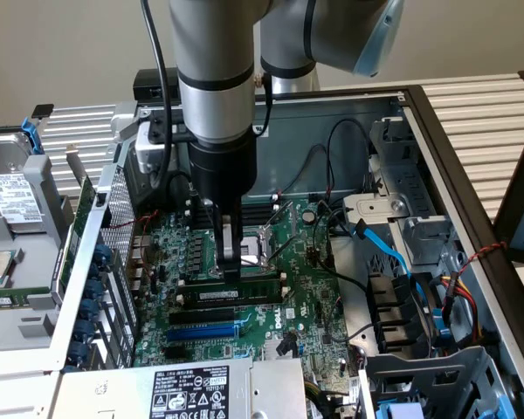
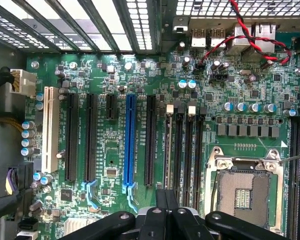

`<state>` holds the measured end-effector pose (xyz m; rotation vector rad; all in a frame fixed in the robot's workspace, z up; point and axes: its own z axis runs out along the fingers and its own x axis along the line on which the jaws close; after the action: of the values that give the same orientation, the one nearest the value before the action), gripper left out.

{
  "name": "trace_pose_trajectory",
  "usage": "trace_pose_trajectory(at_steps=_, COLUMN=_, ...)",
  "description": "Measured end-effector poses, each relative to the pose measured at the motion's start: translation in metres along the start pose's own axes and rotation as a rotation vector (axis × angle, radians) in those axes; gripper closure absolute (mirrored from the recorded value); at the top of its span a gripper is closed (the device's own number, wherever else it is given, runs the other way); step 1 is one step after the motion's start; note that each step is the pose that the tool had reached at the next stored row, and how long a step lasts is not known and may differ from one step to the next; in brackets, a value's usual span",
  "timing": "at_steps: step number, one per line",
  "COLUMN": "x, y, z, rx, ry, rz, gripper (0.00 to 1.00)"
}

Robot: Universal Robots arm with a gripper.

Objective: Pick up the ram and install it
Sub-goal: 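Press down the ram until it locks into place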

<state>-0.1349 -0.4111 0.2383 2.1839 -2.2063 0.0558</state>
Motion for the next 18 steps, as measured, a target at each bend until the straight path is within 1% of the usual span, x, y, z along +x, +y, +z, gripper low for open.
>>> trace_pose_trajectory(at_steps=6, x=-0.0022, y=-0.0001, z=0.0028, rx=0.0005, ry=-0.0001, rz=0.000, gripper=0.89)
trace_pose_trajectory(at_steps=18, x=-0.0027, y=-0.0001, z=0.0066, rx=0.0006, ry=0.0000, rz=0.000, gripper=0.89)
